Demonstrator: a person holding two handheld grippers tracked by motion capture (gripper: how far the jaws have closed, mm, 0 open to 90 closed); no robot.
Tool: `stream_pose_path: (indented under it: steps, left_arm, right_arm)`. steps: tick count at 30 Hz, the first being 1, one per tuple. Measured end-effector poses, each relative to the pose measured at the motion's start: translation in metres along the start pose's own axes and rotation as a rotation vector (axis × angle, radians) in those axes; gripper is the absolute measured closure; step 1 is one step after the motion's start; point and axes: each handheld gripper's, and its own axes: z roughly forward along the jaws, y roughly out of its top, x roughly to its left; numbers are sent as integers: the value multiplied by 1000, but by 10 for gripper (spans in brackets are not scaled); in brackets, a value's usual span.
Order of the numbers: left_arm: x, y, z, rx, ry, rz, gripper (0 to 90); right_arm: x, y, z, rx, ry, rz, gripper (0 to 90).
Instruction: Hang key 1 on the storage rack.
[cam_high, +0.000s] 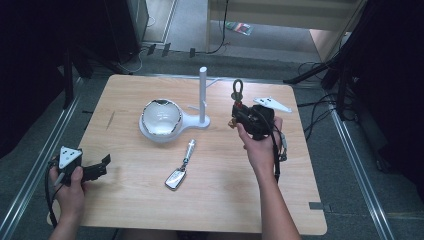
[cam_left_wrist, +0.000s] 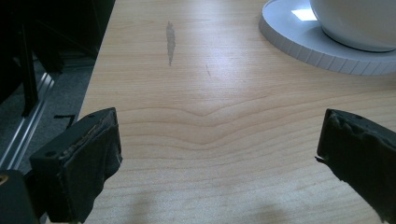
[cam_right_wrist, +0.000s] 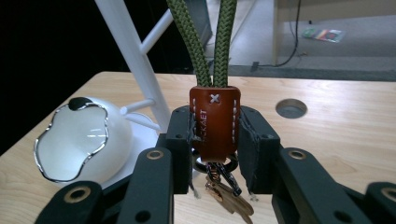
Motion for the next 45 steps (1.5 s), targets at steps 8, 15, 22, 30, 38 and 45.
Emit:
stream_pose_path:
  steps: [8,15,22,30,38,45]
  left_arm:
    - [0,0,0,1,-1,-1,2]
    - [0,0,-1,-6,-4,1,1]
    - [0,0,0,-6,-4,-1,2]
    - [0,0,0,-5,-3,0,1]
    - [1,0,0,-2,-4,-1,1]
    - [1,0,0,-3,-4,-1,2]
  right_arm:
    - [0,1,11,-37,64,22,688]
    - [0,3,20,8,79,-6,688]
    - [3,7,33,24,98,-7,687]
    - [5,10,47,53,111,7,686]
    - [3,12,56,72,115,20,686]
    - [6,15,63,90,125,20,686]
